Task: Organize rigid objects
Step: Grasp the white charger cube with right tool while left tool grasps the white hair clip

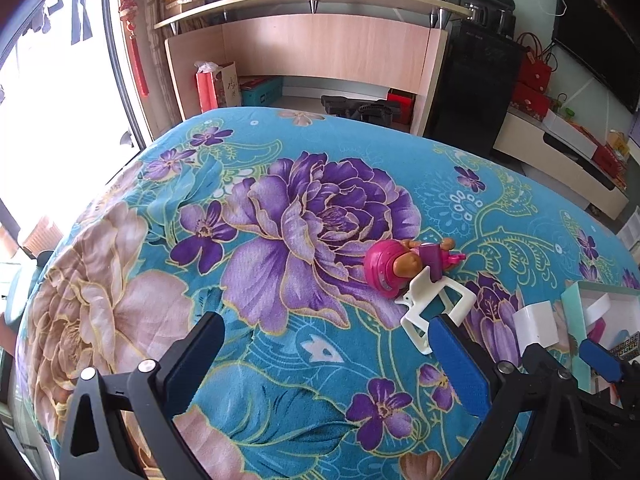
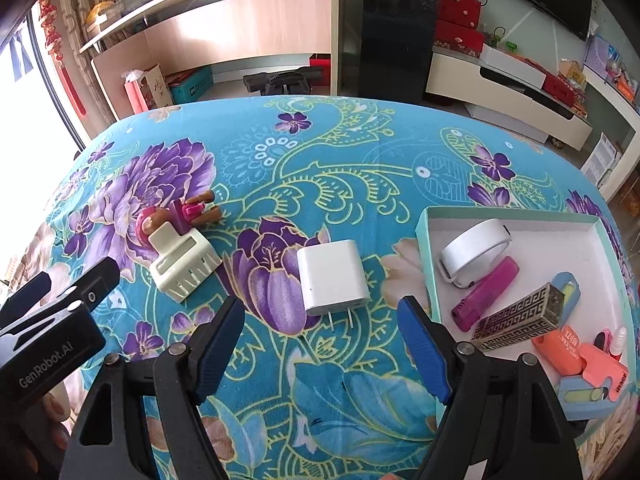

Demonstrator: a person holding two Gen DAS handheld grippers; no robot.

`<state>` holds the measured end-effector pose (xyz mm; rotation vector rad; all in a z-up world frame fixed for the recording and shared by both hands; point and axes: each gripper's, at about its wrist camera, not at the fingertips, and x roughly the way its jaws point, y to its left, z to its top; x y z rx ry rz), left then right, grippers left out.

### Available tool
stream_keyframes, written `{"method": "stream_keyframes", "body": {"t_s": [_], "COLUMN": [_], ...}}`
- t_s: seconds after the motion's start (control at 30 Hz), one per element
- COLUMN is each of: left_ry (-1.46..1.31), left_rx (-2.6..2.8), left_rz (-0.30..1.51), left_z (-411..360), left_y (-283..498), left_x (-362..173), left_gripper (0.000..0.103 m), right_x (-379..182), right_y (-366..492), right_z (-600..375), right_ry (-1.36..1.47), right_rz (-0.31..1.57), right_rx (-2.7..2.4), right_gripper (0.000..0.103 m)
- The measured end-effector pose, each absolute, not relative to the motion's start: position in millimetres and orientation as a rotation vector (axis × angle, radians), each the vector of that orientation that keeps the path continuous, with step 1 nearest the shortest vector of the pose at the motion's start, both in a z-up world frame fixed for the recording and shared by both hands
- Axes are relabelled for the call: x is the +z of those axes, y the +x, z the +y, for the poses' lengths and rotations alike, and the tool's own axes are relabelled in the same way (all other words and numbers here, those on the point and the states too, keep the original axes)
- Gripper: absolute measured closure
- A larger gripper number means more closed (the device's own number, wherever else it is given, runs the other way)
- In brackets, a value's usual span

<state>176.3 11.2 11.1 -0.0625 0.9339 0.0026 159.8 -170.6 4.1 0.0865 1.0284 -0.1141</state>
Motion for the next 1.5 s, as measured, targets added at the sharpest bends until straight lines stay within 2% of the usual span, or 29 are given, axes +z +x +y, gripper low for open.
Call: {"method": "stream_keyframes", "body": {"t_s": [0.53, 0.67, 0.93, 1.13, 1.2, 1.27, 1.3, 1.43, 1.5], "left_ry": [-0.125, -0.139, -0.15, -0.13, -0.131, -0.119, -0.113, -0.125, -0.13], "left_rx": [-0.148, -0.217, -0.25, -0.247, -0.261, -0.269, -0.272, -0.288, -0.292], "left_rz": [0.991, 0.997, 1.018, 1.0, 0.996, 0.991, 0.989, 0.992, 0.99], "left_z": [-7.7, -17.6, -28.8, -34.0, -36.1, -39.0, -40.1, -37.8, -36.0], "left_y": [196.6, 199.9, 211.1, 213.2, 213.3, 212.5, 212.0, 210.2, 208.1], "left_x": [-15.3, -17.2, -27.9, -29.1, -29.3, -28.6, -28.4, -27.0, -24.4], "left_gripper": [0.0, 0.0, 0.002, 0.019, 0.032, 0.04, 0.04, 0.041, 0.044], "right_x": [-24.0, -24.2, -25.8, -25.7, -25.2, -25.0, -24.8, -23.9, -22.3], "right_y": [174.1, 180.5, 193.3, 196.3, 195.7, 196.3, 195.6, 190.7, 187.0], "right_z": [-181.5, -181.3, -183.8, -185.4, -186.4, -187.7, -188.1, -190.8, -193.1], "right_ry": [0.124, 0.096, 0.061, 0.049, 0.05, 0.055, 0.053, 0.065, 0.081], "right_rz": [1.093, 1.094, 1.089, 1.075, 1.07, 1.066, 1.065, 1.06, 1.059], "right_rx": [-0.065, -0.091, -0.109, -0.11, -0.11, -0.109, -0.109, -0.103, -0.1], "right_gripper": [0.024, 0.031, 0.037, 0.045, 0.051, 0.054, 0.058, 0.059, 0.059]}}
